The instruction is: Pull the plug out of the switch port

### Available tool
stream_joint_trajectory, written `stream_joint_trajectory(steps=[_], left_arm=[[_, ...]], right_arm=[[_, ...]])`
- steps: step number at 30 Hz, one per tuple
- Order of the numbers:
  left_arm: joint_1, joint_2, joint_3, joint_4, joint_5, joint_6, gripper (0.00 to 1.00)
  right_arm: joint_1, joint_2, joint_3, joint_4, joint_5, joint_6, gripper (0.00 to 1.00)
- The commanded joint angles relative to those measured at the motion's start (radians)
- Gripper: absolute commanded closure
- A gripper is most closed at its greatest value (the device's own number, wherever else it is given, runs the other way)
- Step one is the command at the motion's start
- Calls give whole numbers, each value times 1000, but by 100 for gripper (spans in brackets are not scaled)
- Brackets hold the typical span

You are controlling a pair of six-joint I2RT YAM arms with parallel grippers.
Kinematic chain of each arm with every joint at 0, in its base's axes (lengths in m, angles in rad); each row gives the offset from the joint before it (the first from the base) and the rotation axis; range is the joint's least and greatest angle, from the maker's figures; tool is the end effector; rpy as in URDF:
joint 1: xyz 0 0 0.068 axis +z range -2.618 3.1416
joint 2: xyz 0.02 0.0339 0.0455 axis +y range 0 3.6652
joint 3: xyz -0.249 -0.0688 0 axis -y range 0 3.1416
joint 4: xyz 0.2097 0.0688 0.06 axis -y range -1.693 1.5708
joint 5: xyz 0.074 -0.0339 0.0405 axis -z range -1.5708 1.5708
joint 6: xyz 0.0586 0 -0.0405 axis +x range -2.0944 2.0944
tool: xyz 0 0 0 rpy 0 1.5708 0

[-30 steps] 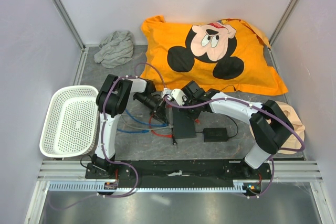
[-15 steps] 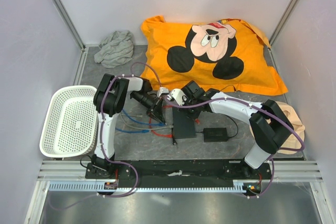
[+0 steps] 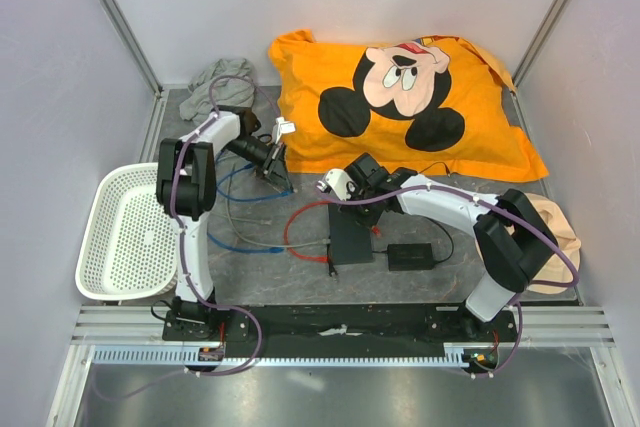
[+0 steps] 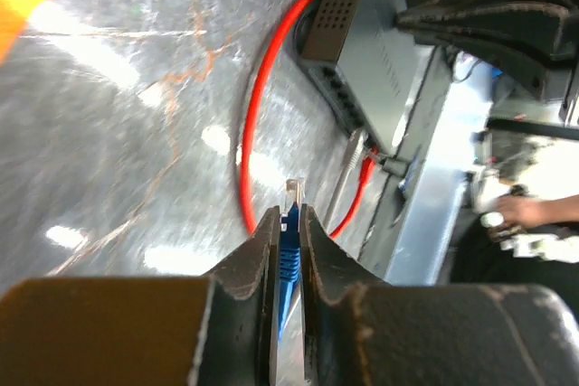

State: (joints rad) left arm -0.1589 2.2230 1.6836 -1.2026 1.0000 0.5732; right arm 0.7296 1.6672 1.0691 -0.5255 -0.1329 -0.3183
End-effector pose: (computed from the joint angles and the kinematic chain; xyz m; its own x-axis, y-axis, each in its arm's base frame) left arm 0.3515 -0.1063 0.1510 -0.8479 0.4326 -0.3065 0.4806 0.3827 -0.7890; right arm 0.2245 0.2112 0.1738 -0.4182 -0.7901 -0.4481 -0.8784 0.4774 -0.0219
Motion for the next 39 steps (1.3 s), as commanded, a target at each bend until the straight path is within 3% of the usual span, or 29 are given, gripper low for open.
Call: stream_joint_trajectory(steps=[1,9,15,16,17,19,20,21,26,30,35,39], left_arm=[[5,-31,32,-302,-66,216,98],[24,-160,-304,-282,-170,310,98],[25,-220,-430,-204,-190,298,96],[25,-215,-435,-200,-190,294,91],[25,-214,-437,-192,-181,289,76],[25,-215,-429,-173,-167,280,65],[25,-218,-423,-167,-156,274,54],[25,-224,-401,-157,-149,261,25],[24,-235,-291,-126,-51,208,26],[24,-256,-229,-3,29,55,27],[6,-315,-297,333,95,-229,28],[-56,-348,-404,538,51,-321,30]], right_arm=[[2,74,-37,-56,49,-11,100],[1,69,-35,-53,59,-19,100],[5,86,-20,-53,50,-16,100],[7,89,-18,-53,49,-15,100],[8,92,-15,-53,49,-15,100],[10,95,-9,-53,49,-15,100],[13,95,-8,-54,50,-15,100],[11,95,-3,-54,50,-15,100],[14,88,-11,-56,56,-19,100],[14,78,-18,-51,64,-22,100],[14,74,-23,-53,70,-25,100],[13,68,-12,-56,75,-18,100]])
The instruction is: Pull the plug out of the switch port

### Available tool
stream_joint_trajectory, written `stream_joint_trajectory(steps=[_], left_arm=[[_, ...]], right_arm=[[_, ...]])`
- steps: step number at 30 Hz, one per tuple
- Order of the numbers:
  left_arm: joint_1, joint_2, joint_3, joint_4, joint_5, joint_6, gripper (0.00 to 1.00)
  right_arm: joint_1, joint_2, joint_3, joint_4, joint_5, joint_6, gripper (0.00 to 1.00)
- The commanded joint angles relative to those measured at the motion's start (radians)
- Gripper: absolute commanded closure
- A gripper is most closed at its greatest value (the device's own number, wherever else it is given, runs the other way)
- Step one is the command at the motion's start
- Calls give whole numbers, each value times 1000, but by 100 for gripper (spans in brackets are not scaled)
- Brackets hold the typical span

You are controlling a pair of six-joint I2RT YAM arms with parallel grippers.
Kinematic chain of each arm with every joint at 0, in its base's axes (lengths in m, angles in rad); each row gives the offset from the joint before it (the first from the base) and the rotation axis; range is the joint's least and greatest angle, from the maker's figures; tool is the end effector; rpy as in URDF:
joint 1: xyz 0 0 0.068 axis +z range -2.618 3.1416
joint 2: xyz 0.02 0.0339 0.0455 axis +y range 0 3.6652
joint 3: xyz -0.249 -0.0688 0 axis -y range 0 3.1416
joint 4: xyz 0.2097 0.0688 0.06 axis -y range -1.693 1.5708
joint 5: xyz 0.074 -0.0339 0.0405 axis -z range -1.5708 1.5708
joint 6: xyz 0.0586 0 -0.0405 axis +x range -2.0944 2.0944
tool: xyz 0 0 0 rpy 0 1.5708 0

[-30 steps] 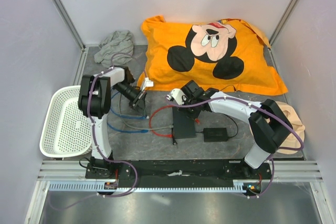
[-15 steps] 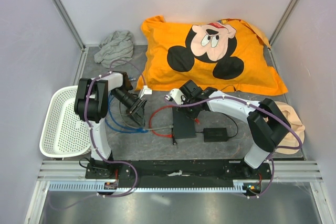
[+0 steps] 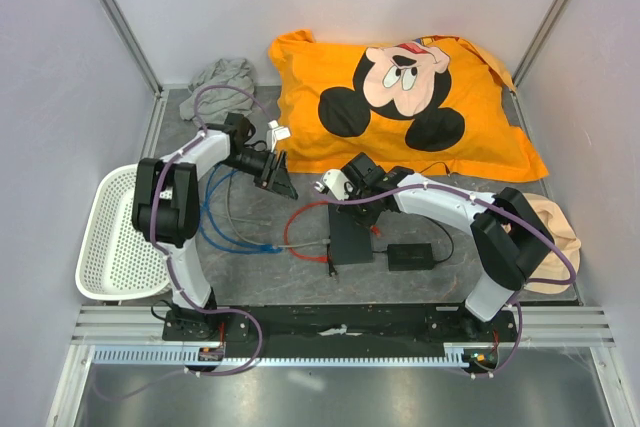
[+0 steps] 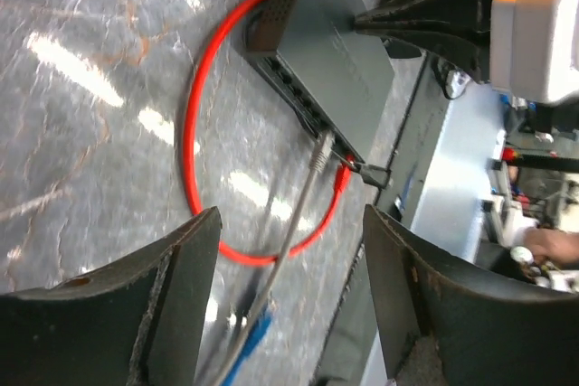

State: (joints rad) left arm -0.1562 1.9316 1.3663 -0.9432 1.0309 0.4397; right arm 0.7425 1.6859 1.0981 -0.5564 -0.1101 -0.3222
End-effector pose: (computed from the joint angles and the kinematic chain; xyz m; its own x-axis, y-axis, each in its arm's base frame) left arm 0.3118 -0.1000 0.1809 -0.8356 0.3531 -0.4207 0.5398 0.3859 -0.7482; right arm 0.2249 0.2151 0.1741 -0.4128 -0.8060 -0.4242 -0.8816 0.4706 -0.0361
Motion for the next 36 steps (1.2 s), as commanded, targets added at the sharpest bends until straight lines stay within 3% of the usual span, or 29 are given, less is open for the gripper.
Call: stream_joint_trajectory(steps=[1,14,20,29,36], left_arm=[[-74,-54,-98,300,5,-193,32],[-229,20,-239,397,32,-234,41],[-264,65,-207,380,41,-240,41],[-309,150,-141,276,110,-190,52],[-328,190,-125,231,161,-167,68]], right_arm=[[0,47,-37,-25,50,-11,100],[0,-25,101,-146,-32,-29,100],[0,-41,30,-140,-86,-31,100],[-17,-37,-72,-89,-73,-18,100],[-18,-43,-96,-77,-69,-18,100]])
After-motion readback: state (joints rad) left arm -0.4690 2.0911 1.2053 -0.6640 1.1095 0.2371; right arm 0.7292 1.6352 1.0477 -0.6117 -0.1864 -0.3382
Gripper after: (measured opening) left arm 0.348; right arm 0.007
